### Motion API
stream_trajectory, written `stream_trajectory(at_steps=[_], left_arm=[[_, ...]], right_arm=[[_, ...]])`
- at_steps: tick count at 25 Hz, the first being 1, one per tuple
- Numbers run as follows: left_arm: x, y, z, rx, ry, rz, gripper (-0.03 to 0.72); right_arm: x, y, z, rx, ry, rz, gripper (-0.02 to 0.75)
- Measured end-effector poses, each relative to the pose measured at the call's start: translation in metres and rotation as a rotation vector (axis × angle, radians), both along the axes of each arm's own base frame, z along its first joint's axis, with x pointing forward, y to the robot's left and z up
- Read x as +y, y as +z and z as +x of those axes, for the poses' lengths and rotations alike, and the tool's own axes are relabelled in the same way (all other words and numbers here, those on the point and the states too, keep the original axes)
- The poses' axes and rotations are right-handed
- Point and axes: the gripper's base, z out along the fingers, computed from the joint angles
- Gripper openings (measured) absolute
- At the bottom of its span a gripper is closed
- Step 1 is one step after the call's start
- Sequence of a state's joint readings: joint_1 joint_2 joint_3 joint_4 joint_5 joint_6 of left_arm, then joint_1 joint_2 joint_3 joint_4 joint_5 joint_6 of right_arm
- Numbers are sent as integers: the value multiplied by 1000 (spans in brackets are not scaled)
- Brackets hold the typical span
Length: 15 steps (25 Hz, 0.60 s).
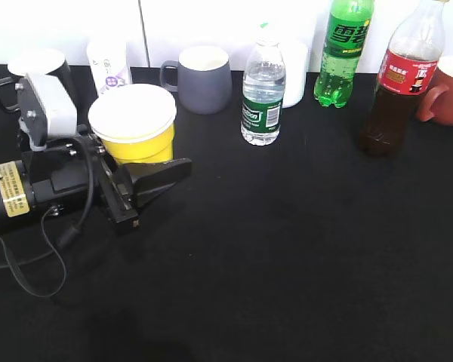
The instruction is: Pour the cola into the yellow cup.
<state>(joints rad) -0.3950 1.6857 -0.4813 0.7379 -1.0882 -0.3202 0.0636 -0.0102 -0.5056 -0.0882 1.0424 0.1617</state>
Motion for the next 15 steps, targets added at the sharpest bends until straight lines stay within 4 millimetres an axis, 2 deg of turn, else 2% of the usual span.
stream_trajectory(at_steps=[2,4,7,9,11,12,14,15], left_arm=[[-1,0,0,-2,-4,-3,437],[-1,0,0,-3,-5,-4,437],[-1,2,-1,-10,-9,-20,437],[-1,2,-1,-11,-8,-22,437],[-1,2,-1,-11,-7,-23,437],[-1,2,-1,-12,-8,-24,437],[-1,2,-1,-11,-6,-25,437],[-1,2,-1,-11,-6,-25,437]], right_arm=[[1,4,1,-19,8,4,585],[3,28,19,-191,30,-10,585],[9,51,79,-310,62,-33,585],[14,52,129,-344,89,-65,585],[19,35,172,-376,127,-95,585],[22,16,189,-360,143,-89,585],[27,-18,208,-350,180,-76,585],[29,-37,218,-287,210,-87,585]])
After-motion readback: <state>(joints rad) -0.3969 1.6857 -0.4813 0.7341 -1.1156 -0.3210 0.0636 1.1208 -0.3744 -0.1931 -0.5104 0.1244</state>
